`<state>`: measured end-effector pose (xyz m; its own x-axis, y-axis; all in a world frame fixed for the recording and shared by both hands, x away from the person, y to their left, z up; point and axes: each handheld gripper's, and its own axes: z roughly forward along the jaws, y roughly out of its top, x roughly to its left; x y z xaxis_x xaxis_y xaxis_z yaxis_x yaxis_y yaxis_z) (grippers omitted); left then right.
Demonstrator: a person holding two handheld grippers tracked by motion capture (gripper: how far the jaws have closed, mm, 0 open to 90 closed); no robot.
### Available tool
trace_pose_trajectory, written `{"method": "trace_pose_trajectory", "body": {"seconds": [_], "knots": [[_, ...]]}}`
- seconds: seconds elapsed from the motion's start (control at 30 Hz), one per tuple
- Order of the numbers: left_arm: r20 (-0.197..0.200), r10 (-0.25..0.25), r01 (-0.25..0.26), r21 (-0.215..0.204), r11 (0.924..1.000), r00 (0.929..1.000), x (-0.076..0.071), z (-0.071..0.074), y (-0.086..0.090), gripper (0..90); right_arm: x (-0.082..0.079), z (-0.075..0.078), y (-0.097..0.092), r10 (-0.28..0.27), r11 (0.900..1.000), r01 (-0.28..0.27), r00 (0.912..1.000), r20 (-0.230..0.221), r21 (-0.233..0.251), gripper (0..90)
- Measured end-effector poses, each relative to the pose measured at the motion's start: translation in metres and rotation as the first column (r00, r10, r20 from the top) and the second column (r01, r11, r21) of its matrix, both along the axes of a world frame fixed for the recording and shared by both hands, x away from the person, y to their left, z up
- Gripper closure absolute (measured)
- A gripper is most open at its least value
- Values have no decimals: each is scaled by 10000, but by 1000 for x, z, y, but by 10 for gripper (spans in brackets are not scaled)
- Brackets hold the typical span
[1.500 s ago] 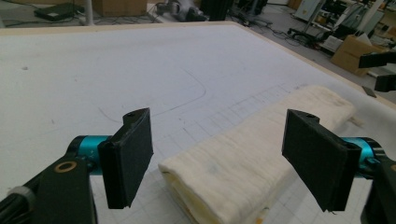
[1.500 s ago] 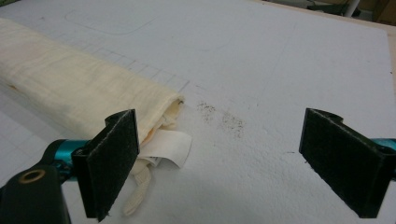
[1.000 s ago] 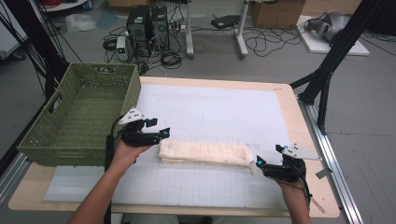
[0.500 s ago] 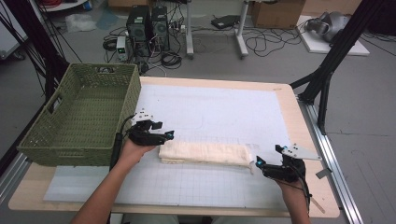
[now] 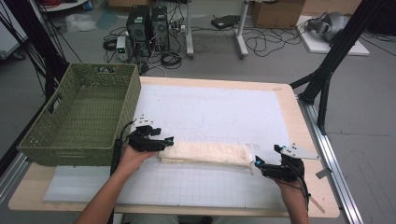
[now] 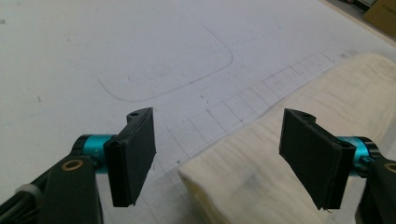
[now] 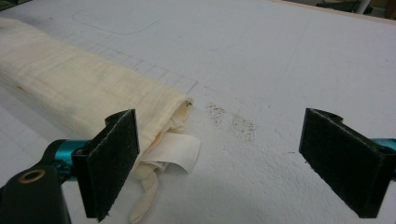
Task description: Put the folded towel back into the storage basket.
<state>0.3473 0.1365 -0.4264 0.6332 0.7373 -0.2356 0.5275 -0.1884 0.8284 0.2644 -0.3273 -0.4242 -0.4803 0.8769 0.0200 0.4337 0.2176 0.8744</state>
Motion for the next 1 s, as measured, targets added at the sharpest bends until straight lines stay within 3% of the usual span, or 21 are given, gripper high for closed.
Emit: {"method": "trace_pose_trajectory", "body": {"seconds": [0.1, 0.23, 0.33, 0.43, 0.53, 0.67, 0.83, 1.0], "knots": [[-183, -65, 69, 210, 9998, 9998, -7, -2, -1, 262, 0, 0, -1, 16, 10000, -16, 10000, 19, 7, 115], [-579, 162, -106, 966, 9953, 9982, -14, -11, -4, 266, 1, 0, 1, 82, 10000, -81, 10000, 27, -20, 115], [-682, 427, -352, 1084, 9935, 9968, -16, -16, -2, 287, 1, 0, 1, 86, 10000, -86, 10000, 7, -5, 115], [-776, 325, -228, 1230, 9921, 9965, -20, -19, -2, 295, 1, 0, 1, 73, 10000, -73, 10000, -9, 26, 115], [-664, -9, 85, 1145, 9934, 9978, -25, -21, -4, 334, 2, -1, 1, 89, 10000, -89, 10000, -3, 42, 114], [-425, -99, 163, 1526, 9881, 9990, -29, -21, -8, 358, 2, 0, 2, 119, 9999, -119, 9999, 23, 45, 115], [216, 235, -276, 2151, 9762, 9995, -39, -23, -19, 379, 2, 0, 3, 143, 9999, -143, 9999, 2, 47, 115], [288, 315, -367, 2018, 9787, 9991, -42, -24, -20, 467, 2, -1, 2, 128, 9999, -128, 9999, 25, 47, 115]]}}
